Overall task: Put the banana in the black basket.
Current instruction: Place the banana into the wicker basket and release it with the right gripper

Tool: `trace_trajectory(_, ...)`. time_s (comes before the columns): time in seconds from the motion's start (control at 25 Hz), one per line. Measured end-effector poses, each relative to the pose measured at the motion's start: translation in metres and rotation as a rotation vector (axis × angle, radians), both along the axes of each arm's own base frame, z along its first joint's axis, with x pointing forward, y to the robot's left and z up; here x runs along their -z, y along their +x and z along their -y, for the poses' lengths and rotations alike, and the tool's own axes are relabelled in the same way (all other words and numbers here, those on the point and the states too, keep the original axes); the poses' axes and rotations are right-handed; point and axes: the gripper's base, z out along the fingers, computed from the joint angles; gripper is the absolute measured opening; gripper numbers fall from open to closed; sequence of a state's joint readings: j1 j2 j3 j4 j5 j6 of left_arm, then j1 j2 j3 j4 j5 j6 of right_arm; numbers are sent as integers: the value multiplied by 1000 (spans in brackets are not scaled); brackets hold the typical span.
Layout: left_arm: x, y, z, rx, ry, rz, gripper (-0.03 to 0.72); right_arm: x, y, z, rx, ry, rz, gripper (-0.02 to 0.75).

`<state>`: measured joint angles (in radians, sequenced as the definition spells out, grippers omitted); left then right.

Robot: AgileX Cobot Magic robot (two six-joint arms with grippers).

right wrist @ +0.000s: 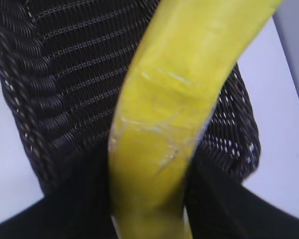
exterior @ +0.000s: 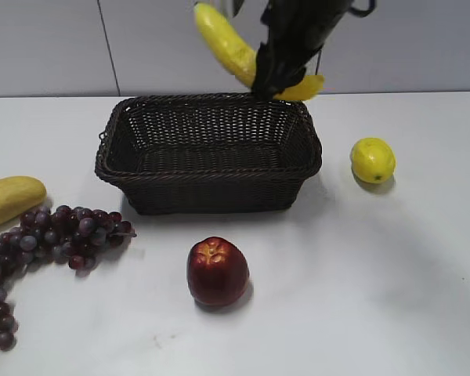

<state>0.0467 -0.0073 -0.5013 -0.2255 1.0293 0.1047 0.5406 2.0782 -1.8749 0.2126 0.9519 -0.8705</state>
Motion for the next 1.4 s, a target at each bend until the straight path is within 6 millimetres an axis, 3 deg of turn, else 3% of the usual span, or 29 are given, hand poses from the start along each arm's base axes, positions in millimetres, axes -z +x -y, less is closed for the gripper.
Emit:
trace_trajectory(0.16,0,0,0,0,0,0,237,33,8,-28,-137,-42,45,321)
trace_trajectory(0.32,0,0,0,0,0,0,237,64,9,-42,-185,-54,19,321)
trace_trajectory(0.6,0,0,0,0,0,0,237,84,11,-45,-195,-68,-10,321)
trace_trajectory(0.68,0,0,0,0,0,0,237,83,11,-45,-196,-68,-9,395)
trace_trajectory(0.8,0,0,0,0,0,0,237,83,11,-44,-199,-78,-5,599)
trace_trajectory(0.92,0,0,0,0,0,0,237,75,10,-43,-195,-80,-3,624)
trace_trajectory(1.04,0,0,0,0,0,0,237,52,5,-38,-141,-66,-9,603)
trace_trajectory(1.24,0,0,0,0,0,0,237,4,-5,-18,138,-64,-31,579)
trace_trajectory(1.4,0,0,0,0,0,0,237,-11,-8,12,361,-121,-129,574)
